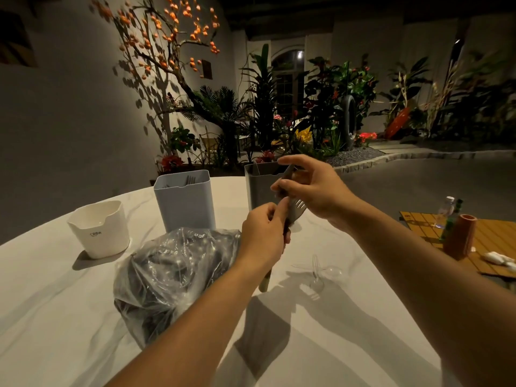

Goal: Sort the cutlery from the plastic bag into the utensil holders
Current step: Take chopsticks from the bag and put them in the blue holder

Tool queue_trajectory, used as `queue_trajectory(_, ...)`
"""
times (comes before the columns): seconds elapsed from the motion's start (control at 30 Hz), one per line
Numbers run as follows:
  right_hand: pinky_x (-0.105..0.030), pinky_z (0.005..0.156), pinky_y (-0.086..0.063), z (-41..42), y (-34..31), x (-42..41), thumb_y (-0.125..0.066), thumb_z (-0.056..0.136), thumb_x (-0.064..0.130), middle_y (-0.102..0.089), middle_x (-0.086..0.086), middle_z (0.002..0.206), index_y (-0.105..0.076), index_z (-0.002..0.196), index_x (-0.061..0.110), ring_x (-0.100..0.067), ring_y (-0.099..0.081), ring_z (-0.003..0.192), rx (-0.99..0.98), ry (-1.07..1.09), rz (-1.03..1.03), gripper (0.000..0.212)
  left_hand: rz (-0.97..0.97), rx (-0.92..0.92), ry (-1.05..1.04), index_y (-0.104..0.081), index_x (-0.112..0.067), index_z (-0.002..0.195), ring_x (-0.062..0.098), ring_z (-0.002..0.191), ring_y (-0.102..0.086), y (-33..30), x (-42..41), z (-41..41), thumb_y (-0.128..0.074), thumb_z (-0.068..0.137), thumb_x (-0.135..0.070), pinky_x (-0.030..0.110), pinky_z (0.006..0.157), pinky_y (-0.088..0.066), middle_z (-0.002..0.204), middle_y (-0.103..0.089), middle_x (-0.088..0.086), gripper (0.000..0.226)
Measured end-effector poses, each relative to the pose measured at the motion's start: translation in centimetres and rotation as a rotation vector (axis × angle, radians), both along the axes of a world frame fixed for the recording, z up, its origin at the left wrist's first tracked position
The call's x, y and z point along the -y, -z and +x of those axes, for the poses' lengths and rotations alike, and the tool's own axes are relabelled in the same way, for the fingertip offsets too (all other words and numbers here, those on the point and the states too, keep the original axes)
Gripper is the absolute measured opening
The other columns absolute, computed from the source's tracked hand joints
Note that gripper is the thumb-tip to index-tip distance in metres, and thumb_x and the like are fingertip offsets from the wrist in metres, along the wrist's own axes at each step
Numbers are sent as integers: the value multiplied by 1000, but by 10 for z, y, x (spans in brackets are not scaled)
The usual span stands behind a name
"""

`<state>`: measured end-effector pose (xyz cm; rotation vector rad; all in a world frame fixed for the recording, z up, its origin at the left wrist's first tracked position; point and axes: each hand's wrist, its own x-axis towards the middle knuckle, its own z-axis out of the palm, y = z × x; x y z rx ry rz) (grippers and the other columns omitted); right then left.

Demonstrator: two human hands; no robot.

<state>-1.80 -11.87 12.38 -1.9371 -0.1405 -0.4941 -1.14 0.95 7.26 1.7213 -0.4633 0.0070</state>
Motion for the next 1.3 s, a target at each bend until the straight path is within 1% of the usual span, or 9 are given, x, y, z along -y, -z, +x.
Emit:
queue_trajectory(0.23, -33, 94, -52, 10, -23, 4, -62, 95, 5, -70, -1, 108, -61, 132, 25, -14, -65, 108, -48, -86, -25, 42, 60, 103, -83, -65, -16, 83, 17, 68, -55, -16, -5, 20, -41, 103, -50, 29, 59, -40, 73, -64, -2, 46)
queue_trajectory(0.4, -28, 85, -54, 22, -35, 1, -67, 91, 2, -70, 0, 97, -65, 112, 17, -11, -67, 99, 27, -48, 72, 26, -18, -3, 33, -66, -17, 106, 15, 87, -58, -28, -4, 27, -21, 103, -58, 31, 88, -46, 87, -65, -3, 61)
queue_trajectory(0.5, -26, 86, -56, 29, -39, -1, -68, 90, 4, -71, 2, 103, -67, 105, 18, -10, -68, 100, 70, -58, 57, 20, -114, -137, 73, -67, -12, 101, 10, 71, -44, -39, -4, 31, -13, 105, -56, 27, 74, -39, 67, -53, -9, 69)
queue_trajectory(0.67, -26, 86, -54, 39, -42, -1, -70, 90, 9, -71, 5, 104, -67, 104, 19, -6, -66, 101, 127, -7, 13, 18, -121, -244, 83, -51, -21, 80, 12, 65, -39, -47, -2, 42, -20, 105, -56, 30, 68, -36, 72, -46, -1, 53)
queue_trajectory(0.8, -32, 95, -49, 48, -43, 1, -71, 90, 13, -67, 3, 115, -67, 98, 22, -12, -60, 113, 128, 25, 25, 12, -156, -290, 106, -54, -16, 101, 14, 61, -40, -51, 3, 49, -23, 105, -56, 27, 61, -36, 69, -44, 4, 50)
queue_trajectory(0.9, -25, 82, -52, 50, -47, 3, -69, 91, 12, -71, -5, 107, -66, 98, 21, -17, -66, 104, 95, 31, 92, 12, -83, -229, 52, -47, -11, 132, 31, 107, -64, -49, 9, 56, -22, 105, -56, 40, 94, -50, 113, -63, 22, 59)
queue_trajectory(0.97, -23, 72, -51, 51, -48, 4, -67, 93, 11, -72, -5, 100, -64, 101, 20, -15, -68, 93, 87, 55, 110, 12, -53, -194, 14, -41, -12, 138, 38, 130, -52, -47, 11, 62, -21, 105, -54, 49, 110, -41, 140, -52, 23, 57)
queue_trajectory(1.13, -26, 76, -58, 59, -53, 7, -65, 94, 9, -72, -4, 100, -63, 104, 18, -15, -70, 94, 173, 89, 73, 14, 35, 97, -111, -49, -17, 111, 19, 87, -55, -54, 12, 75, -26, 108, -46, 32, 70, -44, 95, -57, 4, 37)
queue_trajectory(1.3, -26, 82, -57, 71, -70, 12, -64, 94, 10, -67, 3, 98, -60, 102, 21, -10, -67, 94, 387, 204, 6, 14, -50, 243, -87, -57, -18, 101, 13, 74, -53, -80, 6, 100, -32, 110, -32, 33, 68, -47, 82, -56, -2, 30)
